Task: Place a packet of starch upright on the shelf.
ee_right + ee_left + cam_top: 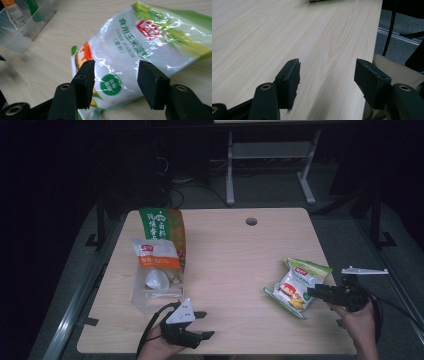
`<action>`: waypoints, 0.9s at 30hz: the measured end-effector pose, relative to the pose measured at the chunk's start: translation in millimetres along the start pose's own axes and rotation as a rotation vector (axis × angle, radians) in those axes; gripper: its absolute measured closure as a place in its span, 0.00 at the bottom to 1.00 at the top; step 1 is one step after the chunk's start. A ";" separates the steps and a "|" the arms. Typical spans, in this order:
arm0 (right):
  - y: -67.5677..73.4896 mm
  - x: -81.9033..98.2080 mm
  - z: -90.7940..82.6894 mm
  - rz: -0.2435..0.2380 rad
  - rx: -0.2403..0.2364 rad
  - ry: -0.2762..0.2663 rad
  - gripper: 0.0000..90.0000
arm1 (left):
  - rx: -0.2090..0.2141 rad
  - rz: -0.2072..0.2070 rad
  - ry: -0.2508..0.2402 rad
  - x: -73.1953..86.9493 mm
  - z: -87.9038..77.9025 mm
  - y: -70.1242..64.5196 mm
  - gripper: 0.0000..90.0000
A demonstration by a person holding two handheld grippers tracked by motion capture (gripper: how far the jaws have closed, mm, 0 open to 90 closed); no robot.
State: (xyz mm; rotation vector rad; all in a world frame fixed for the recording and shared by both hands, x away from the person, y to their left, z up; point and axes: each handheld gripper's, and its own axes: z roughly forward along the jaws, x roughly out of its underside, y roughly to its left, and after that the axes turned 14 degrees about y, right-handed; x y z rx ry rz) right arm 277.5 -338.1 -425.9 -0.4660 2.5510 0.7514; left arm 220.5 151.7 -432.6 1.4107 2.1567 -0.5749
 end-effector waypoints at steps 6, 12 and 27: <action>-10.2 4.8 0.9 0.036 0.042 0.026 0.50 | 0.001 0.001 0.001 0.0 0.3 -0.2 0.41; -21.8 7.9 4.4 0.076 0.043 0.011 0.49 | 0.001 -0.001 0.001 0.1 0.4 -0.6 0.41; -33.5 -0.6 26.5 0.146 -0.088 -0.025 0.64 | 0.013 -0.003 0.009 -1.7 6.2 -1.7 0.41</action>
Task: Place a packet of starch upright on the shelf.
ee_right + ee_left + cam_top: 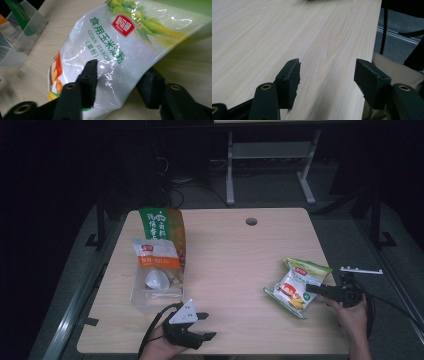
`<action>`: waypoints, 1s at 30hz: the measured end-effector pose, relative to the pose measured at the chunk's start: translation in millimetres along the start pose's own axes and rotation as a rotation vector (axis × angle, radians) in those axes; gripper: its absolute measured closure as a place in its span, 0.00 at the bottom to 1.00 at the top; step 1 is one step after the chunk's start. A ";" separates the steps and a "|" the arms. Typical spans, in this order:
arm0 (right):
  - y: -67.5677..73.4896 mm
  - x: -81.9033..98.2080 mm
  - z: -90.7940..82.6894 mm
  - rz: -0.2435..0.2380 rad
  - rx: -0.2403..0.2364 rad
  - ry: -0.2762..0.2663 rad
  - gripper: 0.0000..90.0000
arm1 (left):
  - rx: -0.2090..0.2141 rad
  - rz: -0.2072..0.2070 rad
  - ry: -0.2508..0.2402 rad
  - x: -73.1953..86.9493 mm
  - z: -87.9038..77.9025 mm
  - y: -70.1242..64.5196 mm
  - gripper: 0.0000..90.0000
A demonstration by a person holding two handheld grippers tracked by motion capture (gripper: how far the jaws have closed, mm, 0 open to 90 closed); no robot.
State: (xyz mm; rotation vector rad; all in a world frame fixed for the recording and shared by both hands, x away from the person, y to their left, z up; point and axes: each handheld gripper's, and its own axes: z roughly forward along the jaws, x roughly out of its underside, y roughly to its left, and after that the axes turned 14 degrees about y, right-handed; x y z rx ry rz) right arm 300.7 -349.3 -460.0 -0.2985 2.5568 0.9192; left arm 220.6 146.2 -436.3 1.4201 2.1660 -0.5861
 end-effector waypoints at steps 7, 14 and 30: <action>2.7 -1.1 2.0 0.006 -0.010 -0.007 0.92 | 0.003 -0.002 0.001 -0.5 1.0 0.1 0.41; 8.6 -3.6 2.5 -0.028 -0.008 0.016 0.98 | 0.003 -0.007 -0.002 0.0 -0.3 1.9 0.41; 59.7 -12.4 -7.2 -0.206 -0.043 -0.023 0.99 | 0.000 -0.010 -0.008 0.1 -1.9 4.8 0.41</action>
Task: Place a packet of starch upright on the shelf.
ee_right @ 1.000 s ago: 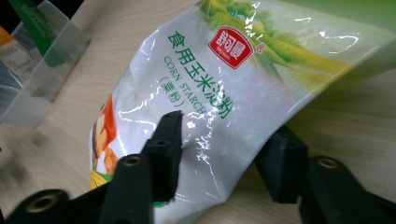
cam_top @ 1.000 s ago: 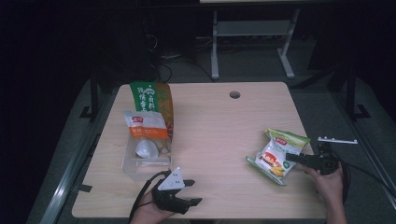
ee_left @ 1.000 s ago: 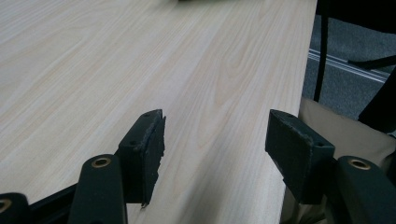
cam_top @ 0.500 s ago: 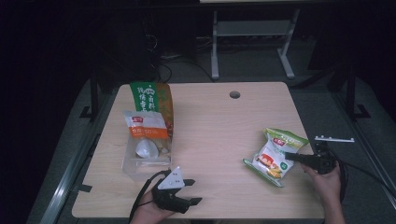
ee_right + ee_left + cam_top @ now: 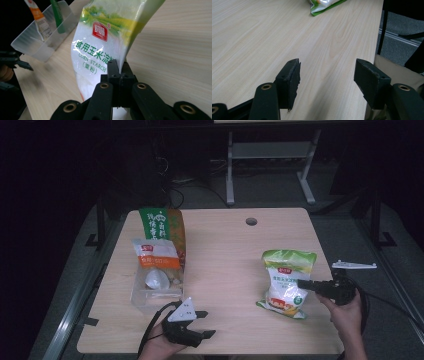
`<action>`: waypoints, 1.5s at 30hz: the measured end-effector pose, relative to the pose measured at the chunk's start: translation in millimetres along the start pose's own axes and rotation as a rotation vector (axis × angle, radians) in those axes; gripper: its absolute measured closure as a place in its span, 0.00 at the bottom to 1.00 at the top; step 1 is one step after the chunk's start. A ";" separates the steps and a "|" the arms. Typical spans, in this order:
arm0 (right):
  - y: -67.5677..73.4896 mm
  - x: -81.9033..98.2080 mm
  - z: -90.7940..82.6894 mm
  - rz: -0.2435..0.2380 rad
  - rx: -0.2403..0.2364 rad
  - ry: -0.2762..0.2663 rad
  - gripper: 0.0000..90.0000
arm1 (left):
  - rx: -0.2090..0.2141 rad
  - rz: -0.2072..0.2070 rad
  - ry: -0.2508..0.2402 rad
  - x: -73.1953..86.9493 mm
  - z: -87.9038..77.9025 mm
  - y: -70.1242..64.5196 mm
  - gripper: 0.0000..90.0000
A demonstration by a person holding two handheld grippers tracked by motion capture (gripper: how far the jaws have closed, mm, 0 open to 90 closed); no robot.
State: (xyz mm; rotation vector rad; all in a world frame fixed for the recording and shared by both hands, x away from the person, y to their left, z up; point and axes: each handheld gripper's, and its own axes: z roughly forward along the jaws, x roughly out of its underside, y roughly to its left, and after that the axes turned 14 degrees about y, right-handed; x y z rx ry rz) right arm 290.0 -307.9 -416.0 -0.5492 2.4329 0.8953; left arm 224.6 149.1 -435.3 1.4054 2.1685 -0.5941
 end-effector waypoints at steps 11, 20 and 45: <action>34.9 -11.4 2.0 -0.123 -0.024 -0.011 1.00 | 0.000 -0.003 -0.008 -0.8 0.3 0.0 0.41; 58.4 -23.1 16.0 -0.182 -0.056 -0.010 1.00 | 0.002 -0.006 -0.013 -2.0 0.8 1.6 0.41; 118.0 -51.4 78.6 -0.338 -0.160 0.052 1.00 | -0.066 -0.040 -0.045 -30.8 -1.4 6.0 0.38</action>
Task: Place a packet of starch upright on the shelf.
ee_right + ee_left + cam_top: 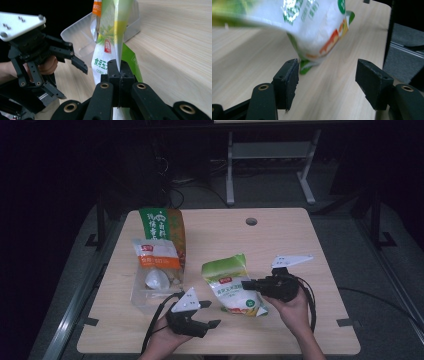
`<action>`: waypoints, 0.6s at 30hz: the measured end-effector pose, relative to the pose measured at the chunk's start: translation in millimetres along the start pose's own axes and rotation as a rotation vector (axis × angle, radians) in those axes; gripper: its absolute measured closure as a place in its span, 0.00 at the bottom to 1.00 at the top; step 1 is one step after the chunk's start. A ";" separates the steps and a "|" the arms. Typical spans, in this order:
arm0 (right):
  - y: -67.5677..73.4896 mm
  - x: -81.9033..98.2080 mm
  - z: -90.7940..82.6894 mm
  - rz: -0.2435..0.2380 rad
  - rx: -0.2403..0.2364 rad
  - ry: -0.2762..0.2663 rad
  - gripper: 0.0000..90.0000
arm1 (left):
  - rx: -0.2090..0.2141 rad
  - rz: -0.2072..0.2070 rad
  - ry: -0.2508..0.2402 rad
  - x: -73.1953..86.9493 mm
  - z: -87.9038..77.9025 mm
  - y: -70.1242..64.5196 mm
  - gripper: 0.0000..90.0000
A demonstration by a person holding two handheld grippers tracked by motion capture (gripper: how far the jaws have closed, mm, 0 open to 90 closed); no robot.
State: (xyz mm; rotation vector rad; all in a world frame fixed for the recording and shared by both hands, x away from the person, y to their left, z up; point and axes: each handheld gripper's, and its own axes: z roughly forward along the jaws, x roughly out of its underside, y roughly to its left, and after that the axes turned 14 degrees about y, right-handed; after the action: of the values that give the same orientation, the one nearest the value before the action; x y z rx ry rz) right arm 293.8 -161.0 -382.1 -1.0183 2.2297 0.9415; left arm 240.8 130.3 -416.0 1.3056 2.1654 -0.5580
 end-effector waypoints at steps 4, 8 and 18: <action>-3.9 4.8 3.2 -0.029 -0.008 0.018 0.99 | -0.019 -0.023 0.000 -9.9 7.6 2.0 0.35; -5.9 9.6 0.2 -0.066 -0.033 0.033 0.99 | 0.018 -0.082 -0.010 -14.4 16.8 9.6 0.35; 2.9 17.5 1.2 -0.131 0.003 0.074 0.99 | 0.056 -0.065 -0.050 -13.5 16.1 12.1 0.77</action>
State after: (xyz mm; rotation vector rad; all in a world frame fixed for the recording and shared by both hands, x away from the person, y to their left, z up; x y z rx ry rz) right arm 281.5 -166.4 -393.6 -1.2004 2.1926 0.8555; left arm 260.7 117.1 -420.5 1.2399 2.1718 -0.6751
